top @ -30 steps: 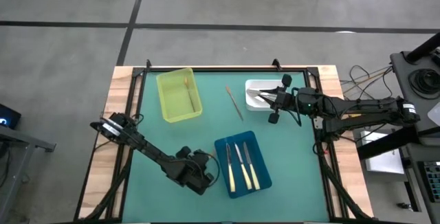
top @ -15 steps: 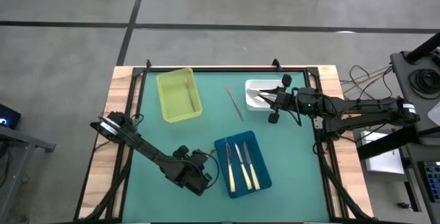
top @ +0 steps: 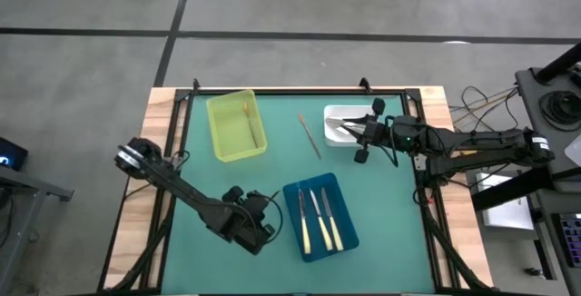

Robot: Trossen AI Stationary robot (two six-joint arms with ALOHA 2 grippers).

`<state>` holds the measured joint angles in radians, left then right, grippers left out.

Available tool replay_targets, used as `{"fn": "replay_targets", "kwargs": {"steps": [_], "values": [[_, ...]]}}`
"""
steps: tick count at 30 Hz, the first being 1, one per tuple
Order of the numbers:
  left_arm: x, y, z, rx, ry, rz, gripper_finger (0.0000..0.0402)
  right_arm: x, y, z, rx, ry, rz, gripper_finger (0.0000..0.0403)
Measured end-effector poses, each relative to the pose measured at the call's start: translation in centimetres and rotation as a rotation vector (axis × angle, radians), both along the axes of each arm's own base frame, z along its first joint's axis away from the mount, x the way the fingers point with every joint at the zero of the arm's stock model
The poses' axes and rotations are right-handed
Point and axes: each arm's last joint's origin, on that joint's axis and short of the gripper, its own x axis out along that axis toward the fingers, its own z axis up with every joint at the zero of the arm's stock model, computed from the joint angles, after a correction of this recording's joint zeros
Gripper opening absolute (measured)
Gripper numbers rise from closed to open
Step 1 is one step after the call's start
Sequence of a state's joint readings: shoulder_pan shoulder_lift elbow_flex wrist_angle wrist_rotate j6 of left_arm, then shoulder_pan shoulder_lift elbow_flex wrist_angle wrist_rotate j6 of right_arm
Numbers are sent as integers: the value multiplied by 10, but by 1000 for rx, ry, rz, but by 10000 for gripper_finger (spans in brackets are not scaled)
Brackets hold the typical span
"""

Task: Sort silverware by color (type)
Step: Put the bottom gold knife into the yellow bin

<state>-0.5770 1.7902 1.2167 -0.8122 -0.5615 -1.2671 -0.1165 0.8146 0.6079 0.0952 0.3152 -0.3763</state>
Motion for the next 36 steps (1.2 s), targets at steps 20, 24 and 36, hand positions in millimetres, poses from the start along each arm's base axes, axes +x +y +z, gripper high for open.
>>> {"fn": "replay_targets", "kwargs": {"steps": [20, 24, 36], "values": [[-25, 12, -41, -106, 101, 163, 0, 0, 0, 0, 0, 0, 0, 77], [-23, 11, -36, -103, 71, 166, 12, 0, 0, 0, -1, 0, 1, 77], [-19, 4, -20, -212, 61, -31, 136, 0, 0, 0, -9, 4, 2, 77]]}}
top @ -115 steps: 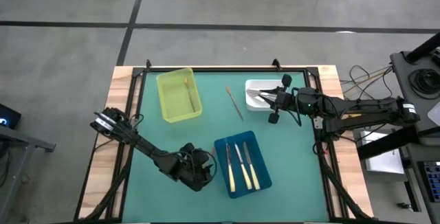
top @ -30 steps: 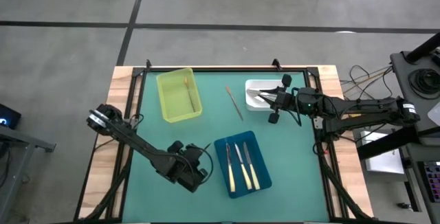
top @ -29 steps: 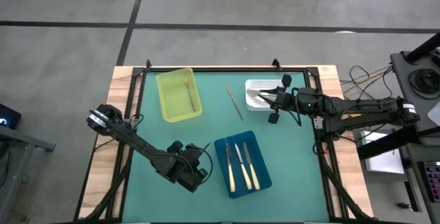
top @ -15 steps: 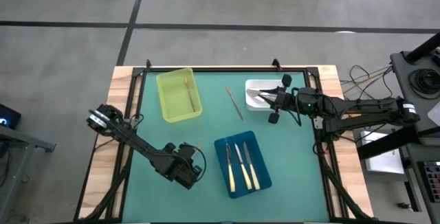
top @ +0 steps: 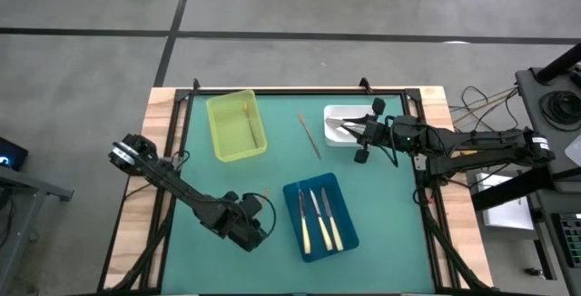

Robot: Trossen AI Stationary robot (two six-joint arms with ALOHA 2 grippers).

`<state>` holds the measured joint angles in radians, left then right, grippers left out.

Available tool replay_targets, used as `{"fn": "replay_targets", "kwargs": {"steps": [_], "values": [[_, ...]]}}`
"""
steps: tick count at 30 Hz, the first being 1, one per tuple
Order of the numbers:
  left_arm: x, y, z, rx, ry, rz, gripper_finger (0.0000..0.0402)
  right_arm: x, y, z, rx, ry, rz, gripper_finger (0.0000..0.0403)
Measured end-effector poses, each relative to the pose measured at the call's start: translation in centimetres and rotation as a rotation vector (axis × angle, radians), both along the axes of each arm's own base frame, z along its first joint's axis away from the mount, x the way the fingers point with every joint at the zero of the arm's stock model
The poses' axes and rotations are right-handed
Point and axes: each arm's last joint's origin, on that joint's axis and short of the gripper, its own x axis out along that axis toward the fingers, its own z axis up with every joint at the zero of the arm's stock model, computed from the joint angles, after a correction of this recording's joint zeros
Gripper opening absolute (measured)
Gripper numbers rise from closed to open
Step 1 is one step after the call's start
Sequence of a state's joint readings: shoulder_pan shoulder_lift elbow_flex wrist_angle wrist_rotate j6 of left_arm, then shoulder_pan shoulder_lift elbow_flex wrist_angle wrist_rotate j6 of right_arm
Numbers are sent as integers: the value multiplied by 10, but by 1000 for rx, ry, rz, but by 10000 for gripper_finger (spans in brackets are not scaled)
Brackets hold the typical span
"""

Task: Sort silverware by color (type)
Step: Put the bottom gold knife into the yellow bin

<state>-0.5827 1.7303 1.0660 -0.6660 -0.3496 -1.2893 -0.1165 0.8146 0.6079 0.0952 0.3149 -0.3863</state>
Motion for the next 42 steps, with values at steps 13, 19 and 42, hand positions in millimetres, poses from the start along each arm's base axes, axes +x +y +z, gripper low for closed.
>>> {"fn": "replay_targets", "kwargs": {"steps": [13, 19, 42], "values": [[-2, 2, -20, 215, 60, -84, 199, 0, 0, 0, -9, 4, 2, 77], [-9, -2, -24, 221, 67, -103, 189, 0, 0, 0, -17, 8, 4, 77], [-21, 2, -56, 155, 20, 60, 45, 0, 0, 0, -17, 8, 3, 77]]}}
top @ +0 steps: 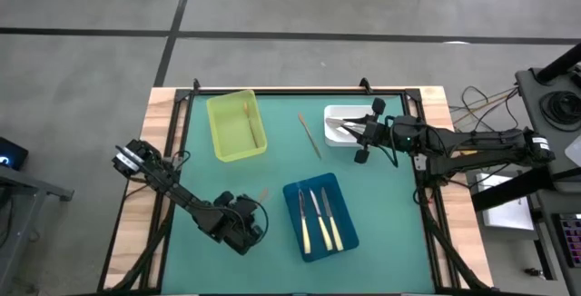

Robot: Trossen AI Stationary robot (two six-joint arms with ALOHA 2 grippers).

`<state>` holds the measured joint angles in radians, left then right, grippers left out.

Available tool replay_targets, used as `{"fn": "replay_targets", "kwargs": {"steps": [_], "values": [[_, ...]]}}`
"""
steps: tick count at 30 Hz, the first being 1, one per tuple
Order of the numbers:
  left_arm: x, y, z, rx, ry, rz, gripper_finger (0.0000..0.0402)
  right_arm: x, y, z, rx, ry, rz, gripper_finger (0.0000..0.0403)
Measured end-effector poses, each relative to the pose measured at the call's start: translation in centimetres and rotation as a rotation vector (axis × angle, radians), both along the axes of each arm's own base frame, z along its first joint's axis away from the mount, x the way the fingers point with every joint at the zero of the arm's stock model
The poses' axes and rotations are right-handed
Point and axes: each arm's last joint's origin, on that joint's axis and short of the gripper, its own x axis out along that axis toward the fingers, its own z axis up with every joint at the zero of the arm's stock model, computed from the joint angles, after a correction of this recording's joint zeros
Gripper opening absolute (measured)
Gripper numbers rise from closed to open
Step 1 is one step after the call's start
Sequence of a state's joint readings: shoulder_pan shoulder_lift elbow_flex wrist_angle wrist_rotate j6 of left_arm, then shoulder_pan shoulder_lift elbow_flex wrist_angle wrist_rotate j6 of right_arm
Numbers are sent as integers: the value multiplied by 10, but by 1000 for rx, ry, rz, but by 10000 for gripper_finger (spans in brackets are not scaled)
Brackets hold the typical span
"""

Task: Sort silverware by color (type)
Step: Put the bottom gold knife into the yellow bin

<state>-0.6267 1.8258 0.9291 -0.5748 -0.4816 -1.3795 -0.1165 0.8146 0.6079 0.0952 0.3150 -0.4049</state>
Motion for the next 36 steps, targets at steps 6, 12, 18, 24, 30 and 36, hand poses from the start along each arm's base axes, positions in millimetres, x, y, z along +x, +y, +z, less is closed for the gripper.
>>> {"fn": "replay_targets", "kwargs": {"steps": [6, 12, 18, 24, 30, 36], "values": [[0, 1, -1, -24, -21, 73, 8, 0, 0, 0, 0, 0, 0, 77], [2, 0, 4, -29, -59, 133, 2, 0, 0, 0, 0, 0, 0, 77], [7, -1, 36, 7, -55, 141, 1, 0, 0, 0, 24, -10, 5, 77], [15, 13, 78, 96, -100, 149, 0, -1, 1, -11, 110, -11, -10, 77], [20, 33, 100, 143, -180, 186, 2, -1, 5, -22, 205, -26, 112, 77], [23, 56, 130, 176, -270, 225, 3, 0, 13, -21, 306, -70, 268, 77]]}}
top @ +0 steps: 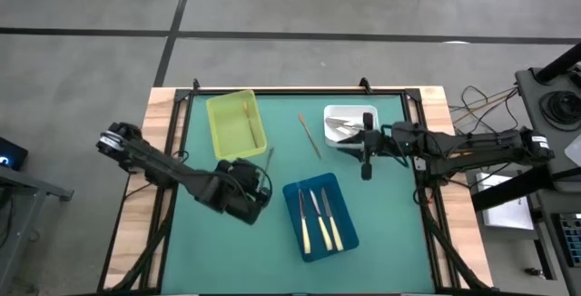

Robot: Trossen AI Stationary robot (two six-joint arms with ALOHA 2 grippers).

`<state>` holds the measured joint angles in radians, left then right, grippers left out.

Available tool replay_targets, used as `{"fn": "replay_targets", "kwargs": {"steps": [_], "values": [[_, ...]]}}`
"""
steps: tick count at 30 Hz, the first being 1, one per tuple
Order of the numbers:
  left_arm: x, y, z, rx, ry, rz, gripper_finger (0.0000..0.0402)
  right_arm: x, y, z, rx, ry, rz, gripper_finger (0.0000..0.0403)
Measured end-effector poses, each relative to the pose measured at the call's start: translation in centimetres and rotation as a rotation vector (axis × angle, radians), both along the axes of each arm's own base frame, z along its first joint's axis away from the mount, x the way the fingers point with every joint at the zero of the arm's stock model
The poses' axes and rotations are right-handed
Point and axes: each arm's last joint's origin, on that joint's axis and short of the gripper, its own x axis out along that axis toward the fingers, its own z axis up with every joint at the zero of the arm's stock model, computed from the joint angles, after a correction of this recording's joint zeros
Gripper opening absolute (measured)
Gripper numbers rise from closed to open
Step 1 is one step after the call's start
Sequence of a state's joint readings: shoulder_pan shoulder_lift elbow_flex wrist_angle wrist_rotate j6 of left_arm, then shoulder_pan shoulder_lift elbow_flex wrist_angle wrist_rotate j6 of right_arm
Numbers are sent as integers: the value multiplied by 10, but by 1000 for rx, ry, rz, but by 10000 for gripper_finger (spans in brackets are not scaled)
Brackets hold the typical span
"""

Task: Sort silverware by color (type)
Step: Put the bottom gold knife into the yellow bin

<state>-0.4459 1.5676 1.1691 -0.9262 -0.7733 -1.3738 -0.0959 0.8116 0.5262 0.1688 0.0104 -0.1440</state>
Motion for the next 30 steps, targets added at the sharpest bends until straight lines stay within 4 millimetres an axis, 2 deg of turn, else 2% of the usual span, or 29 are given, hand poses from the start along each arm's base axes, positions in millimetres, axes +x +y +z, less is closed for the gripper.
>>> {"fn": "replay_targets", "kwargs": {"steps": [4, 8, 17, 24, 30], "values": [[4, 18, 21, 12, -28, 8, 2, 1, 5, 0, 14, 0, 23, 77], [8, 34, 33, 14, -15, 12, 1, 1, 9, 0, 5, 1, 45, 77], [13, 44, 58, 0, -38, 42, 0, 1, 9, -1, -34, 5, 50, 77], [9, 67, 85, 17, 52, 68, 0, 1, 9, -3, -38, 20, 51, 77], [8, 87, 91, 39, 163, 26, 0, 0, 9, -3, -38, 21, 52, 77]]}}
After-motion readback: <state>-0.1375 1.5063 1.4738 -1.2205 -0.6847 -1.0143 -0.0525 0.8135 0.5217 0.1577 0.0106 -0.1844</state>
